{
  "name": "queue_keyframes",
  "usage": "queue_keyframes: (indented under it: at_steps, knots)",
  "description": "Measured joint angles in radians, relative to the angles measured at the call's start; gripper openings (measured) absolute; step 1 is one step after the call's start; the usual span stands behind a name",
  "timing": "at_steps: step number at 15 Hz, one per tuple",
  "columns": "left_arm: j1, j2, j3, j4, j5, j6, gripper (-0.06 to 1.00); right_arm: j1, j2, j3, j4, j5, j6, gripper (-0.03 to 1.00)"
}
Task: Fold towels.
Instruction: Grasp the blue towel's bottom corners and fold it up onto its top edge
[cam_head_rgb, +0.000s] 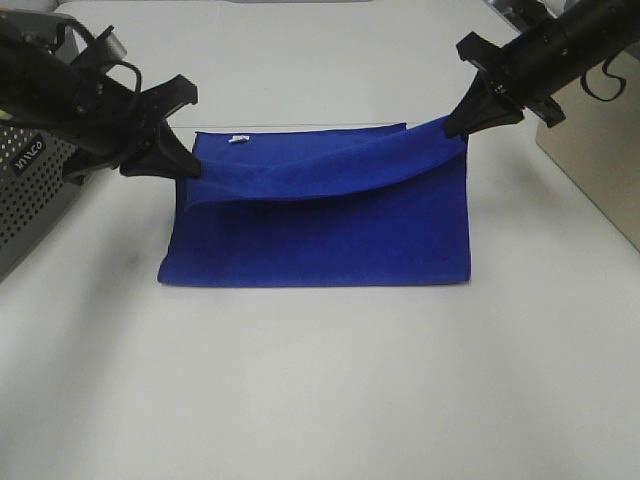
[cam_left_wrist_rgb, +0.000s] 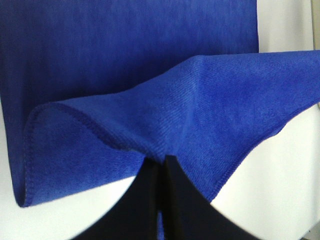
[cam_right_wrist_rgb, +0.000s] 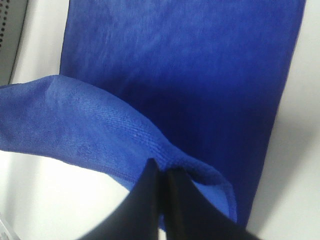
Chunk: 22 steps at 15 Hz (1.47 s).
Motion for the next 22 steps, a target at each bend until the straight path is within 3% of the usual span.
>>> queue_keyframes:
  at_steps: [7, 9, 13, 16, 18, 20, 22]
  knots:
    - [0.000, 0.246, -0.350, 0.019, -0.134, 0.038, 0.00, 0.036, 0.362, -0.560, -0.037, 0.014, 0.083, 0.02]
    - [0.000, 0.320, -0.446, 0.019, -0.202, 0.072, 0.00, 0.036, 0.445, -0.661, -0.038, -0.066, 0.091, 0.02]
    - [0.000, 0.432, -0.534, 0.023, -0.345, 0.196, 0.00, 0.036, 0.514, -0.675, -0.040, -0.251, 0.065, 0.02]
    - [0.000, 0.489, -0.544, 0.022, -0.441, 0.250, 0.00, 0.036, 0.553, -0.675, -0.034, -0.301, 0.058, 0.02]
    - [0.000, 0.504, -0.544, 0.021, -0.484, 0.254, 0.03, 0.042, 0.563, -0.675, -0.025, -0.336, 0.058, 0.11]
    - [0.000, 0.504, -0.545, 0.018, -0.504, 0.258, 0.22, 0.049, 0.564, -0.675, -0.023, -0.346, 0.058, 0.37]
    - [0.000, 0.504, -0.546, 0.018, -0.513, 0.258, 0.55, 0.057, 0.564, -0.675, -0.022, -0.336, 0.058, 0.56]
